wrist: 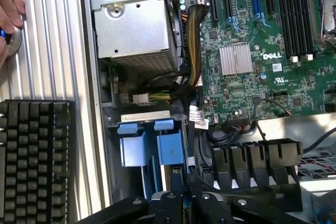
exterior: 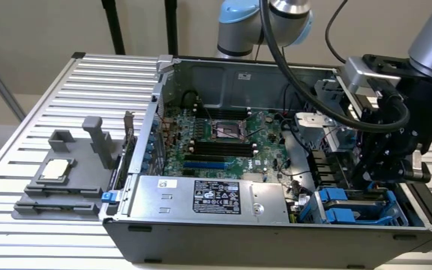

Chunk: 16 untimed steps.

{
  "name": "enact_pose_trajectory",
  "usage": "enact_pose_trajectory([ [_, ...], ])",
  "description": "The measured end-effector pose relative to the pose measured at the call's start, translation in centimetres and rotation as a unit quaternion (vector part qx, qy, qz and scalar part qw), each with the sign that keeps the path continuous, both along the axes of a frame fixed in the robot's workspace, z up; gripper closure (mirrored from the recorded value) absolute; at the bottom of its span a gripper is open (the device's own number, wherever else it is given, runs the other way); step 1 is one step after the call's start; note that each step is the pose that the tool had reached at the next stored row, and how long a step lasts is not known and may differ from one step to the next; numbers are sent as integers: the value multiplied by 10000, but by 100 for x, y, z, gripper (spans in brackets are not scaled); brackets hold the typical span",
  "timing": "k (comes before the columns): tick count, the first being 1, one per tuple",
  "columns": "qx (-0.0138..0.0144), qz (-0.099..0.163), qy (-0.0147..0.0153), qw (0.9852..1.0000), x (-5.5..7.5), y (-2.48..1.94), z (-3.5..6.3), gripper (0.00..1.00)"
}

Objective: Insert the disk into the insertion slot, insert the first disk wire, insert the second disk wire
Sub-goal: 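Insert the second disk wire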

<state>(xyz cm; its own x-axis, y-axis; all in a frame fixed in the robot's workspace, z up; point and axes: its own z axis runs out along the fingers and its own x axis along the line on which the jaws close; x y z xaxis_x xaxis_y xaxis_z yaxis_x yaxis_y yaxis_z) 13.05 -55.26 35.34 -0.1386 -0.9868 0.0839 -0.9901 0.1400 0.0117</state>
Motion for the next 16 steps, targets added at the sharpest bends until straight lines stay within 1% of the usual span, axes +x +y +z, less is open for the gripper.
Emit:
enact_pose_trajectory([
  [2,15,5,0,10000,12,-14,-9,84],
  [4,37,11,0,10000,23,-27,-21,84],
  [8,98,34,0,9999,27,-47,-58,84],
  [11,144,58,0,9999,28,-51,-79,84],
  [12,155,65,0,9999,30,-51,-81,84],
  [16,173,84,1,9998,54,-56,-84,84],
])
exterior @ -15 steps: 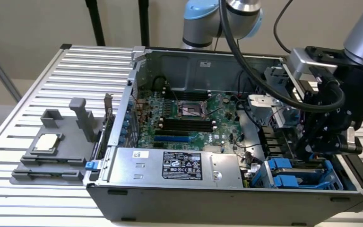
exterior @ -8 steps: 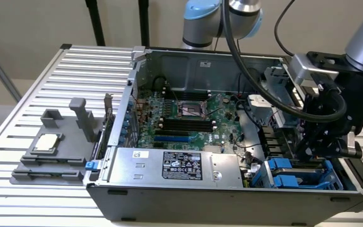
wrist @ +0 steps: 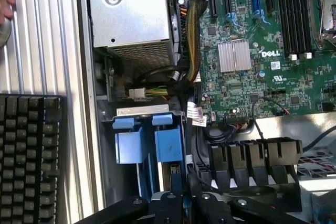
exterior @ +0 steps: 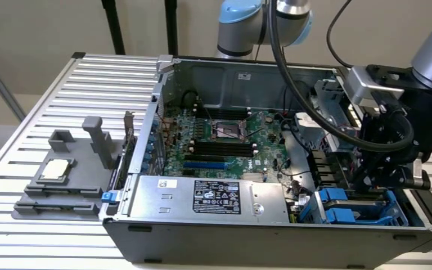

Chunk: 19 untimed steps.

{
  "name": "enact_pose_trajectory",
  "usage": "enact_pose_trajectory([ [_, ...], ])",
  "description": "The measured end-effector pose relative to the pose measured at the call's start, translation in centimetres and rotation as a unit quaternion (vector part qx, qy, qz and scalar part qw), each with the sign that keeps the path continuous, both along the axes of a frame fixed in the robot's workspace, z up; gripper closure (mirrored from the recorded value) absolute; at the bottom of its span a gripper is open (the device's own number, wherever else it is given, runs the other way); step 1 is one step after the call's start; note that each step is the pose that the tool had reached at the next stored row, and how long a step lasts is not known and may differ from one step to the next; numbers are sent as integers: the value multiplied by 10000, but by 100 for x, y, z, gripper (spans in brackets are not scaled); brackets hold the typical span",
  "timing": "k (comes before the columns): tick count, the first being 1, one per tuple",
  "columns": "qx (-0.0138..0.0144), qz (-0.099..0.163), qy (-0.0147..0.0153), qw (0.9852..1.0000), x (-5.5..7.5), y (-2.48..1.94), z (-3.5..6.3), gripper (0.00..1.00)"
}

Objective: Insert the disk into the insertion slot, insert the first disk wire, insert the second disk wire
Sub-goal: 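Insert the second disk wire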

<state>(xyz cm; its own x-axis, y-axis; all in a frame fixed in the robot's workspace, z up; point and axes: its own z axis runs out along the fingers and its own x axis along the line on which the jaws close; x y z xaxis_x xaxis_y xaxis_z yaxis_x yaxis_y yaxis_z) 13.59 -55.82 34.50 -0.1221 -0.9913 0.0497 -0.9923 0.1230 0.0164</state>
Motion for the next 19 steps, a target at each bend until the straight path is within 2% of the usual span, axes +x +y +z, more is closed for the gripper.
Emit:
enact_pose_trajectory([
  [4,11,10,0,10000,5,-14,-10,84],
  [12,12,31,0,10000,6,-26,-20,84],
  [19,25,187,0,9998,4,-72,-54,84],
])
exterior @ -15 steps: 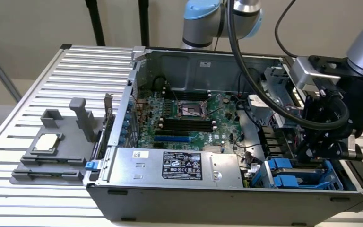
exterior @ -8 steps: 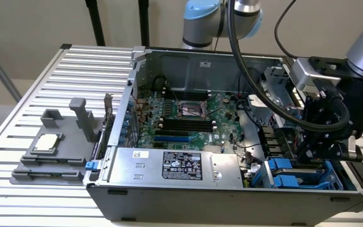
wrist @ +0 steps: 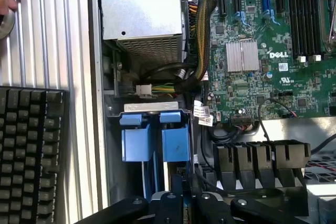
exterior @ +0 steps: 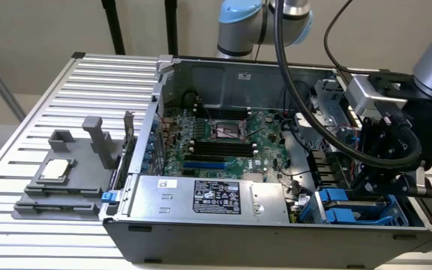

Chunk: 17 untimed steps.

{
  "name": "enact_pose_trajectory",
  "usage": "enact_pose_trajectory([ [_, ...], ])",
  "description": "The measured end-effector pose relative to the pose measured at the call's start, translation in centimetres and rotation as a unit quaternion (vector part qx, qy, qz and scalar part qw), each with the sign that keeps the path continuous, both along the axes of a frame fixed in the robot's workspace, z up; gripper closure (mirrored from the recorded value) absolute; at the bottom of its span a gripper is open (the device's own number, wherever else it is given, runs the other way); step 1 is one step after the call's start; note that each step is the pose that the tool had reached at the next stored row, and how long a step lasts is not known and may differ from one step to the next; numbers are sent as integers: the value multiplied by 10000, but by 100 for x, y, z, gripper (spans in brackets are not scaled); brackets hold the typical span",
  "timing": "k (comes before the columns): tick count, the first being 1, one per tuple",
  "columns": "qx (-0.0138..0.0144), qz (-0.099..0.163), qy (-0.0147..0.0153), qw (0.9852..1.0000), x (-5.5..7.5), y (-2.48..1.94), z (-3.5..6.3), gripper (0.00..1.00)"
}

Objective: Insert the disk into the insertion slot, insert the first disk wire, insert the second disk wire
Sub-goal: 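Insert the second disk wire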

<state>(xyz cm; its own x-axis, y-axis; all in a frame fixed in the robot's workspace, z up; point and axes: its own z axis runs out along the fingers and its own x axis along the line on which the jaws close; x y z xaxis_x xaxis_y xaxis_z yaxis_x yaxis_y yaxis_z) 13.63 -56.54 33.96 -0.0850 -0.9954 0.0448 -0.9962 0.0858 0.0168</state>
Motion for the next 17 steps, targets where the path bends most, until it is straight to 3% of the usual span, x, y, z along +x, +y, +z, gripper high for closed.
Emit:
enact_pose_trajectory([
  [5,1,41,0,10000,-1,-2,2,82],
  [6,1,46,0,10000,-1,-2,15,76],
  [8,0,55,0,10000,-10,-2,58,76],
  [17,5,95,-18,10000,-219,-22,106,76],
])
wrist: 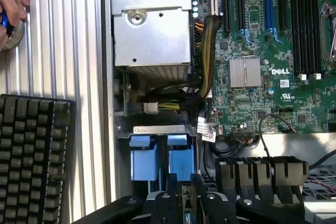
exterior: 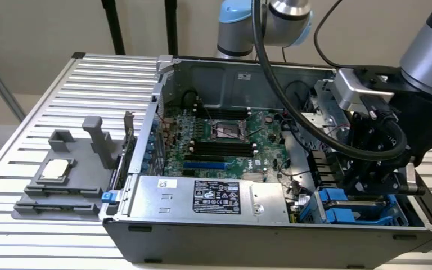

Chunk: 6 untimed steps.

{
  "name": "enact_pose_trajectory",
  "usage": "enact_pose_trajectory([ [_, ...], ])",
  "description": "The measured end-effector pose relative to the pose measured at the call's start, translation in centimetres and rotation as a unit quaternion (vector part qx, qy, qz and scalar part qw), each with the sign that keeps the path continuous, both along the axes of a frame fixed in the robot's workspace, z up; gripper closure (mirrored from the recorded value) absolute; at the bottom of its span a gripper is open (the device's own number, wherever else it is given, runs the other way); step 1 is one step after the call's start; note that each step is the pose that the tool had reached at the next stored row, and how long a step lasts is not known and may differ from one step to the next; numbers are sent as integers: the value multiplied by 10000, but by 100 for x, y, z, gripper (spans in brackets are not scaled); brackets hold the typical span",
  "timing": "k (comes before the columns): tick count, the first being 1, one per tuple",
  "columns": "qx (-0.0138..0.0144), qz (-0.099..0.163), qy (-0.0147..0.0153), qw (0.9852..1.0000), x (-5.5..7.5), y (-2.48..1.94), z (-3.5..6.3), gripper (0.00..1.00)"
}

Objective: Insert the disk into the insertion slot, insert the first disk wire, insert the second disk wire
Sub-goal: 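Insert the second disk wire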

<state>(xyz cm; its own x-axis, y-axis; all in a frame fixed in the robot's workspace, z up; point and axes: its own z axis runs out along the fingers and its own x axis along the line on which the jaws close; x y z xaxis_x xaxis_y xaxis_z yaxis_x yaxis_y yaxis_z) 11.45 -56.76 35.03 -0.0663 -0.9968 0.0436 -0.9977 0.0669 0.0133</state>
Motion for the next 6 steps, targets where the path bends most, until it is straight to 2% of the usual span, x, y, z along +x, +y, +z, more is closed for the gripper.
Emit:
enact_pose_trajectory([
  [6,2,0,0,10000,0,0,0,76],
])
